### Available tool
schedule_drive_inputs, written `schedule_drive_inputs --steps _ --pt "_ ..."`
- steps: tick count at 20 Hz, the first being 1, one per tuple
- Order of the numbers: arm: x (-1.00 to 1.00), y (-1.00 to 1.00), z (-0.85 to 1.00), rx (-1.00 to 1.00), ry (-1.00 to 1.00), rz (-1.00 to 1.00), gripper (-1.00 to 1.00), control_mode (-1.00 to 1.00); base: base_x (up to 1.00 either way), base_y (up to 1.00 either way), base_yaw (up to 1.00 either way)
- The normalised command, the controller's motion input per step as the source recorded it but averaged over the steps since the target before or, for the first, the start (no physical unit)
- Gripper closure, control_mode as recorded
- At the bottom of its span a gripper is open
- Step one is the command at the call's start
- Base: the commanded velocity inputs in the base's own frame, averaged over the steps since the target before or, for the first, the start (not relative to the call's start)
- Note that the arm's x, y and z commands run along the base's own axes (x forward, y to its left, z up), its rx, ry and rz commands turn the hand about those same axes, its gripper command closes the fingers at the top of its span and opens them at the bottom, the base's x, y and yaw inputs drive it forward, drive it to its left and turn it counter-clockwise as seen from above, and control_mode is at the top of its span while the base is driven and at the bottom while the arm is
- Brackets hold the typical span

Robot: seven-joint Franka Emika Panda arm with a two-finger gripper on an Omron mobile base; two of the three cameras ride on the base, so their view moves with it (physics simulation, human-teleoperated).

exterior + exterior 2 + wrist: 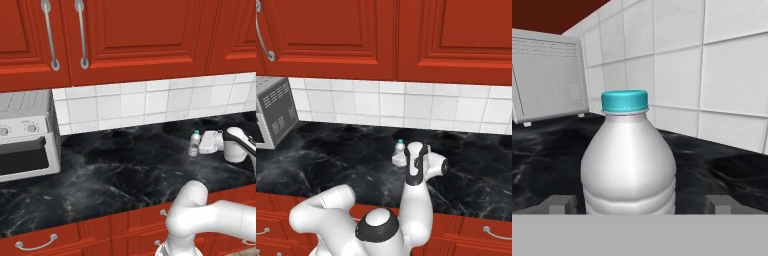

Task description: Take the bottled waters from the counter and place them in the freezer to freeze. Close the freezer door after placing the bottles.

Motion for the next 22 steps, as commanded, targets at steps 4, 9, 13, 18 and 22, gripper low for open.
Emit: schedule_drive_inputs --steps 4,9,13,18,22 --pt "0.0 0.08 0.0 0.0 0.0 0.0 -1.0 -1.0 0.0 0.0 0.0" --pt "0.0 0.02 0.0 0.0 0.0 0.0 1.0 -1.0 0.0 0.0 0.0" --pt "0.04 0.06 0.0 0.0 0.0 0.0 1.0 -1.0 0.0 0.0 0.0" --pt "0.0 0.11 0.0 0.0 0.01 0.0 1.0 -1.0 0.0 0.0 0.0" --pt "-0.37 0.19 0.07 0.0 0.03 0.01 1.0 -1.0 0.0 0.0 0.0"
